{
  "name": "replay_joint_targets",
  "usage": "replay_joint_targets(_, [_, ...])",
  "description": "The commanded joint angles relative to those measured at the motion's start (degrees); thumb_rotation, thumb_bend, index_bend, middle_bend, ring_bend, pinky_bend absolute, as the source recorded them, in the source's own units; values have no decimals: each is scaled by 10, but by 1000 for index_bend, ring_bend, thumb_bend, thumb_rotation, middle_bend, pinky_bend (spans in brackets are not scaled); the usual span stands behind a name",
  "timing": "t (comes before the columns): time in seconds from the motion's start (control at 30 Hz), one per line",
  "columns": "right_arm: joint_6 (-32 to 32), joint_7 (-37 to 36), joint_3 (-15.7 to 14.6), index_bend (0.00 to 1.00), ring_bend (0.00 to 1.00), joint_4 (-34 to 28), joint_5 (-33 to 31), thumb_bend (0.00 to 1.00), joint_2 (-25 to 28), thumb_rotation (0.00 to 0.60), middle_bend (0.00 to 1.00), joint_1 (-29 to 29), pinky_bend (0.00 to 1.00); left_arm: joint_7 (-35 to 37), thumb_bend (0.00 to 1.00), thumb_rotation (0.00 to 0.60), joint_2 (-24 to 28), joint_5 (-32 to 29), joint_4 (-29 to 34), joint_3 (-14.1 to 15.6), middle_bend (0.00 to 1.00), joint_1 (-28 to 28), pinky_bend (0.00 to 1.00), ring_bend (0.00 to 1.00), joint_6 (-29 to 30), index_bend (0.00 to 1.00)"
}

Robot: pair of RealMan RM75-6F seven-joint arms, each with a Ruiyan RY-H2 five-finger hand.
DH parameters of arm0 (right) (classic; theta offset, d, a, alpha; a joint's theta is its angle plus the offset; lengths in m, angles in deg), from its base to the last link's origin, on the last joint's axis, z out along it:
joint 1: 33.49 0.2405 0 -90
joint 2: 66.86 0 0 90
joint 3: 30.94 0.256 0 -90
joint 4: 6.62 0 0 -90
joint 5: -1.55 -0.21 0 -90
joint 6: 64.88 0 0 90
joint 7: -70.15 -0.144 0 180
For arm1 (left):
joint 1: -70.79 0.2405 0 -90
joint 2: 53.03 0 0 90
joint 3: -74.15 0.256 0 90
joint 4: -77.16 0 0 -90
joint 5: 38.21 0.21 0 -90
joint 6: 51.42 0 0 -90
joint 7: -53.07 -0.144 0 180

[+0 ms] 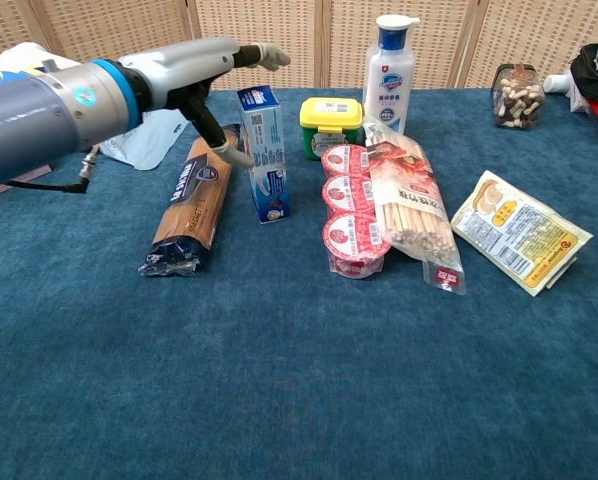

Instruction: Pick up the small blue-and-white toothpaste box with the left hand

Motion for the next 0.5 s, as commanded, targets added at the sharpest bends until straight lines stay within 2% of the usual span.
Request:
replay_joint_targets(0.03, [1,-6,1,0,0,2,-2,0,1,600,0,0,0,-20,0,600,-43,-3,-41,-7,394,-16,716,413,33,313])
replay_joint_targets(0.07, [0,-8,2,0,0,3,-2,0,2,600,0,0,0,-24,2,600,-51,-3,-50,-6,550,-18,814,554,39,451])
replay_joint_targets(0.13, [0,-10,2,0,0,4,-2,0,2,600,0,0,0,-33,26,600,-65,-3,-62,-5,751,-21,910,736,48,652])
replay_joint_targets(0.17, [0,-12,2,0,0,4,-2,0,3,600,0,0,0,-37,41,600,-68,-4,-65,-5,784,-22,923,767,50,687])
replay_joint_targets(0.3, [-4,-15,2,0,0,4,0,0,4,600,0,-1,0,-42,91,600,-71,-2,-62,-4,846,-20,934,815,66,756])
replay_joint_targets(0.5, [-5,-12,1,0,0,2,3,0,5,600,0,-2,0,-42,97,600,-37,8,-7,-12,845,-3,934,813,105,757])
